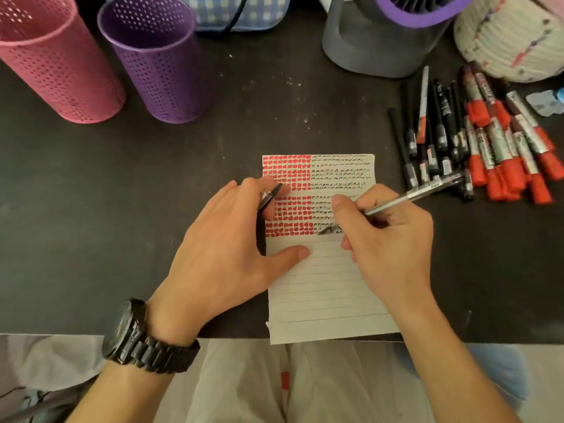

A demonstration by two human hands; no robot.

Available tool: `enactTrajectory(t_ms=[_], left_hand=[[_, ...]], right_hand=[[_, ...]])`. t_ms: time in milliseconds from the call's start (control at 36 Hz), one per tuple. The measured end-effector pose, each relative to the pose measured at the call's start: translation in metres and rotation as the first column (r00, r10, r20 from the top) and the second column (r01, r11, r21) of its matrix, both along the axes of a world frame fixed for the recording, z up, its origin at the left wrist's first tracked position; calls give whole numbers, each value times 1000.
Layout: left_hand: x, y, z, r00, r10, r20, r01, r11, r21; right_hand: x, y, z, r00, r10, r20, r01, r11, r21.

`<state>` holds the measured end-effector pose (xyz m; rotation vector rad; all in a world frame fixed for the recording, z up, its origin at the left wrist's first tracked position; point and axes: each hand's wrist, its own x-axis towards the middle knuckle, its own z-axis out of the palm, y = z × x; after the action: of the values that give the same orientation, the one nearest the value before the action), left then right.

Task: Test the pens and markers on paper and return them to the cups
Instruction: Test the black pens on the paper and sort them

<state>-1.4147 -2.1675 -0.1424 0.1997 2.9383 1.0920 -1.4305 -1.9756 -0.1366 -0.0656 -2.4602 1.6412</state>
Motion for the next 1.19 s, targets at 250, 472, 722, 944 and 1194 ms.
enactTrajectory(t_ms=[250, 472, 722, 944, 1194], left_hand=[[-1, 2, -1, 998, 18, 55, -19, 1000, 12], [0, 2, 1, 997, 13, 82, -15, 1000, 21], [-1, 3, 2, 994, 23, 103, -23, 1000, -5], [-1, 3, 3, 994, 34, 106, -33, 999, -9], [-1, 3, 5, 992, 34, 119, -35, 999, 7]], right_hand=[[0, 0, -1, 1000, 20, 16, -20, 999, 29], [0, 0, -1, 1000, 27, 13, -27, 999, 36], [0, 0, -1, 999, 27, 18, -27, 999, 35], [0, 0, -1, 1000, 26, 17, -26, 999, 23], [0, 0, -2, 1000, 17, 13, -18, 1000, 25]])
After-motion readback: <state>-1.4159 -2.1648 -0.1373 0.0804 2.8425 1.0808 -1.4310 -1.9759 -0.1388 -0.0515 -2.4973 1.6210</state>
